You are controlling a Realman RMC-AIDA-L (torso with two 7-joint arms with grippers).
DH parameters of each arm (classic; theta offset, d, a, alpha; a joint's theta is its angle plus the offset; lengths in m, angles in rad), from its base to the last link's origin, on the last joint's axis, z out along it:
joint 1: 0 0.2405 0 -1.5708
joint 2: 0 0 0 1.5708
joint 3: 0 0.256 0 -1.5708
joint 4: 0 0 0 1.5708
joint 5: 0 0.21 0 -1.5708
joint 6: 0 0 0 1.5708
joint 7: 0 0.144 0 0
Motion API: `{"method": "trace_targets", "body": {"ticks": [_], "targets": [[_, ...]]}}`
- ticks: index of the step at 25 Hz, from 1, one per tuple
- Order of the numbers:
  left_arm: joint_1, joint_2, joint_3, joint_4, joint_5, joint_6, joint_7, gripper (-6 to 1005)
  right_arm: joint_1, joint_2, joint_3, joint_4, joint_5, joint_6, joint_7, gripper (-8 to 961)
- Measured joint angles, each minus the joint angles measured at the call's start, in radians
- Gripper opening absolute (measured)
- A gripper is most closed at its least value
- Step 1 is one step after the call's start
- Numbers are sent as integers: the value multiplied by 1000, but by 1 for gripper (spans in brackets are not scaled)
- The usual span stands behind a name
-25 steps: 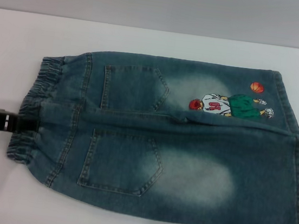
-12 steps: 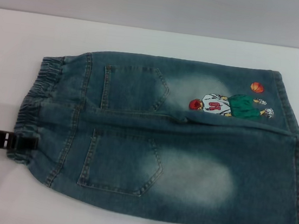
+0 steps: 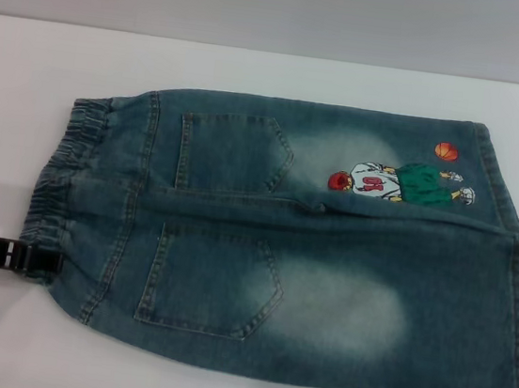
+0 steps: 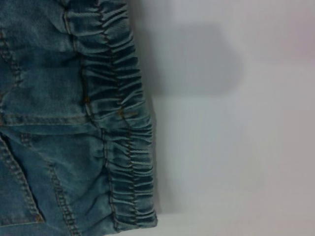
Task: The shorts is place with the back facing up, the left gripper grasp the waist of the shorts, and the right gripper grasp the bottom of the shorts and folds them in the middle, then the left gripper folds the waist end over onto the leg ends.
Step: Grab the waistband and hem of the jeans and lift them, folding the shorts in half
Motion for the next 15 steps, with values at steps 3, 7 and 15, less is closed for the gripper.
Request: {"method": "trace_targets", "body": {"ticks": [3, 7, 15], "targets": [[-1, 0, 0, 3, 2, 4, 0, 787, 0, 0, 0, -1, 0, 0, 0, 714], [-7, 0, 0, 13, 5, 6, 0, 782, 0, 0, 0, -1, 0, 4, -1, 715], [-10, -2, 2, 17, 5, 0, 0, 771, -1, 0, -1, 2, 2, 7, -1, 714]]}}
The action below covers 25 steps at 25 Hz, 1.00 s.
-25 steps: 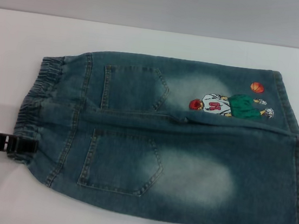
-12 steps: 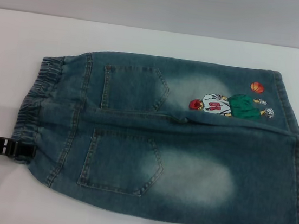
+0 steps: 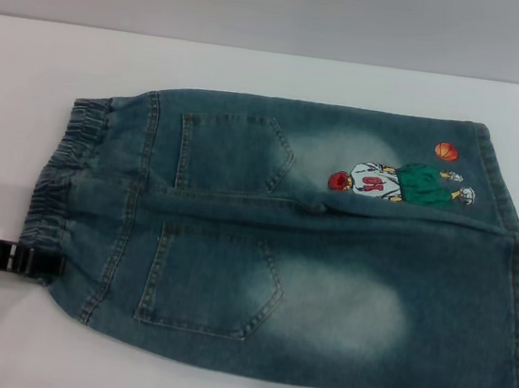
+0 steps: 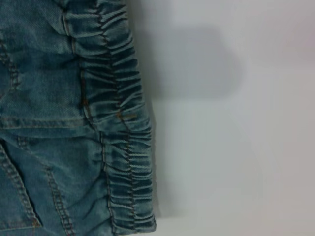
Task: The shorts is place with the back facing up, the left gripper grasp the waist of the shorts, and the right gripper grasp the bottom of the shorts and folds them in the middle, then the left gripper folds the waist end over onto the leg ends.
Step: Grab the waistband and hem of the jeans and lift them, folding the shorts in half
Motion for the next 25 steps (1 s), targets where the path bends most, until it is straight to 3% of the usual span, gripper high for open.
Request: {"method": "trace_targets", "body": {"ticks": [17, 25], "targets": [[-6, 0, 9, 18, -5, -8, 2, 748, 0, -2, -13, 4, 0, 5, 0, 715], [-55, 2, 15, 47, 1, -59, 34, 711, 0, -3, -13, 13, 4, 17, 0, 714]]}}
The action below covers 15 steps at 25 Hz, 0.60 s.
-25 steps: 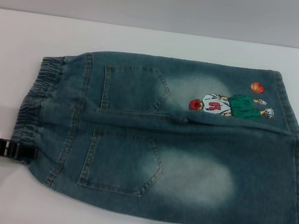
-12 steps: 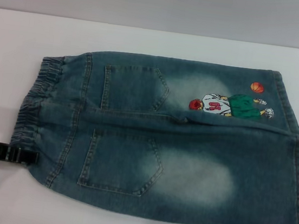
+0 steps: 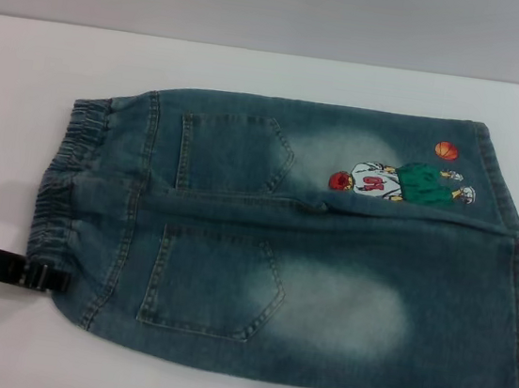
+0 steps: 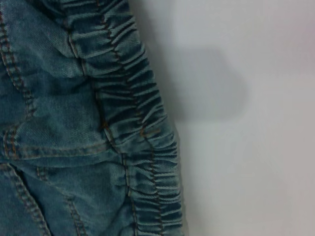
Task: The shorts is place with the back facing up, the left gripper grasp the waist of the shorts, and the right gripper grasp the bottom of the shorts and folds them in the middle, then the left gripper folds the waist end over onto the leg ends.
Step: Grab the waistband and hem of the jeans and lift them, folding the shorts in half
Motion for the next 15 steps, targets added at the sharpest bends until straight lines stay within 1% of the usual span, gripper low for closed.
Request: {"method": "trace_targets", "body": {"ticks": [5, 10, 15], "targets": [[5, 0, -1, -15, 4, -3, -5, 573, 0, 0, 3, 4, 1, 11, 0, 714], [15, -1, -3, -34, 4, -1, -7, 505, 0, 0, 2, 5, 1, 12, 0, 714], [19, -2, -4, -44, 4, -2, -7, 473, 0, 0, 1, 11, 1, 20, 0, 715]]}}
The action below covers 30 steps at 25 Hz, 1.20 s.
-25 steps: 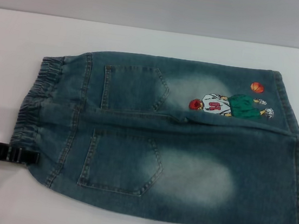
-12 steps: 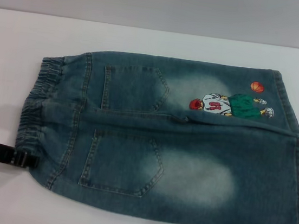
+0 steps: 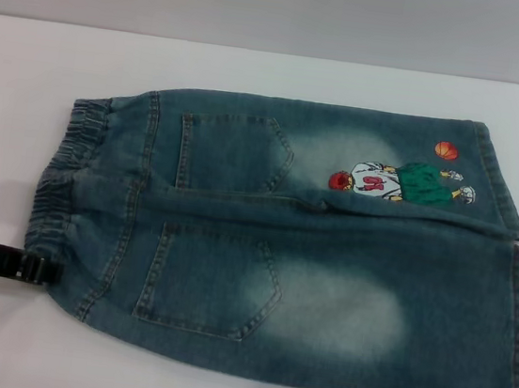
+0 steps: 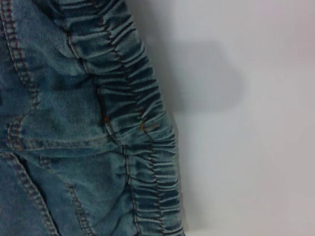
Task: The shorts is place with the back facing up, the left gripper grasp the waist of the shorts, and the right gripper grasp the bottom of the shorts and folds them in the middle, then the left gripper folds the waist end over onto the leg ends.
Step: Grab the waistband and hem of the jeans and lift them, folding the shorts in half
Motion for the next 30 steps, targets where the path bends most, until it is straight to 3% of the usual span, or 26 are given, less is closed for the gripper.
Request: {"method": "trace_targets", "body": {"ticks": [30], "targets": [[4, 0, 22, -54, -9, 23, -48, 231, 0, 1, 18, 22, -29, 101, 11, 712]]}}
